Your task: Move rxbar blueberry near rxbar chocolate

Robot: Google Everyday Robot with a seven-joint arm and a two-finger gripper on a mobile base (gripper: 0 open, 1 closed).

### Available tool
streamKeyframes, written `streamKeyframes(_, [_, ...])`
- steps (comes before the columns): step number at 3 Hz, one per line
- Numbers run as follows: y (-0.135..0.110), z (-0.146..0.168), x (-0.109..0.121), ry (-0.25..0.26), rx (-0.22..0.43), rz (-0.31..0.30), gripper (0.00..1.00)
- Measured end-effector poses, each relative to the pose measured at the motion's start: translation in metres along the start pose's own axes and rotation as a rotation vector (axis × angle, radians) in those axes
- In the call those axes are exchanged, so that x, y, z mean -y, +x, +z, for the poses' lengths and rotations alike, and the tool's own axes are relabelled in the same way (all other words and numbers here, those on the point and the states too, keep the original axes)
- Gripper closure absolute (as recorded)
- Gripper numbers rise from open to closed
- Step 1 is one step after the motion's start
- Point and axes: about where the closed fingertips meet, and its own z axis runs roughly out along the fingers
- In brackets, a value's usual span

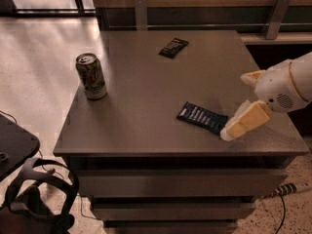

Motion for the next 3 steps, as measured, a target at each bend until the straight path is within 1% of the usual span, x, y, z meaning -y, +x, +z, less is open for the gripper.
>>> streamKeyframes(1, [0.007, 0.027, -0.001, -0.028, 0.047, 0.017, 0.0])
streamKeyframes(3, [0.014, 0.076, -0.004, -0.093, 0.099, 0.018, 0.0])
